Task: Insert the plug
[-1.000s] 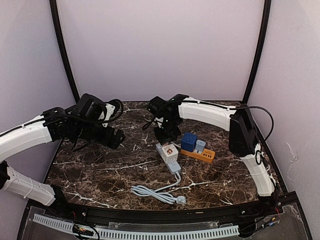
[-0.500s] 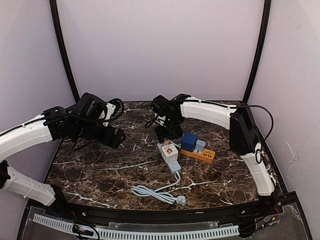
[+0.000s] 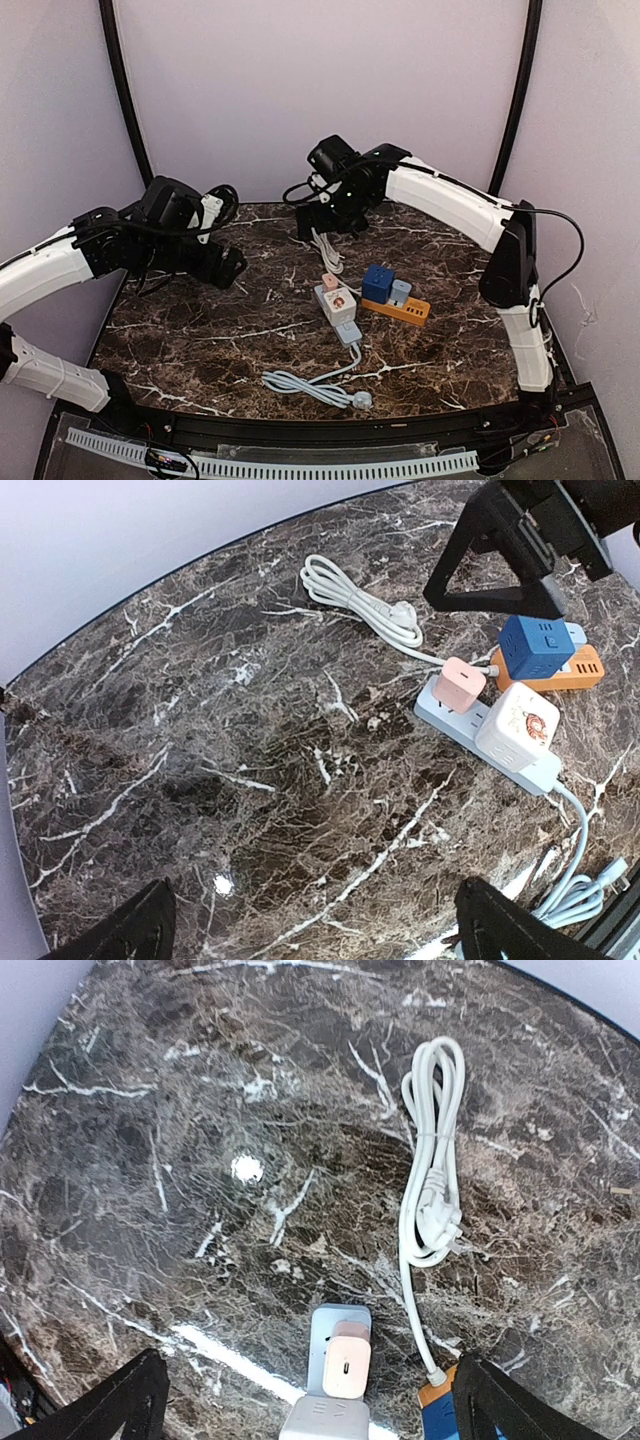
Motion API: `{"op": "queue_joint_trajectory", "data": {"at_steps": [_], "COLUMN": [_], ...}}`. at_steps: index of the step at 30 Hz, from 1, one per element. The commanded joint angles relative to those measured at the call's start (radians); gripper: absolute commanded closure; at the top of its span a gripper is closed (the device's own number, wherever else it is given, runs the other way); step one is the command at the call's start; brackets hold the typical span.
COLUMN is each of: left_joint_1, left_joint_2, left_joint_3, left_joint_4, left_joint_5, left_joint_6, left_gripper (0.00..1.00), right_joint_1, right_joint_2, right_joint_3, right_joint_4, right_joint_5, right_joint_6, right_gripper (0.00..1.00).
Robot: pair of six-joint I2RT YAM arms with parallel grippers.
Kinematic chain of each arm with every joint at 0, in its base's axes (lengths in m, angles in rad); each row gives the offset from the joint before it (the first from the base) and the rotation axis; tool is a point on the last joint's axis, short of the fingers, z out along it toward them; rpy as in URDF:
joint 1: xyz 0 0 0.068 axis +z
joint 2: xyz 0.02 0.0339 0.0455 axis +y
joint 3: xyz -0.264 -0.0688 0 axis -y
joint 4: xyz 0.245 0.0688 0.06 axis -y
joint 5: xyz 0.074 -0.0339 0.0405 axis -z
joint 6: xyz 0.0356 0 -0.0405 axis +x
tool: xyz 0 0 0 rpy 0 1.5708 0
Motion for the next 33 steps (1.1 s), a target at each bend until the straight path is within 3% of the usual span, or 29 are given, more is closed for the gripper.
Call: {"op": "queue_joint_trajectory", "data": {"at_steps": [1, 10, 16, 25, 33], "left_joint_1": [0.004, 0.006, 0.065, 0.273, 0.442], "left_joint_2": [-0.042, -0.012, -0.022, -0.108, -0.156], "left_joint_3": [0.056, 0.146, 0.154, 0.103, 0.011], "left_joint_4": [-0.049, -0.069, -0.043, 0.025, 0.087], "left_joint_5": [-0.066, -0.205, -0.251, -0.141, -0.01], "left_joint_6": [0.09, 0.325, 0.435, 0.38, 0.289], "left_gripper": [0.01, 0.01, 0.01, 0.01, 0.01], "right_joint_1": [-0.032, -0.125, -0.206, -0.331, -0.359], "right_joint_2": [-0.091, -0.289, -0.468, -0.776, -1.062], "right_joint_3": [0.031, -0.041, -0.236, -0.615, -0.932], "right_joint_4": [-0.01, -0.016, 0.031, 0.154, 0.279], "right_joint_5": [0.013, 0.09, 0.151, 0.186, 0.185], "right_joint_6": [-0.011, -0.064, -0.087, -0.033, 0.078], "right_gripper": [0.02, 0.01, 0.01, 0.01, 0.01]}}
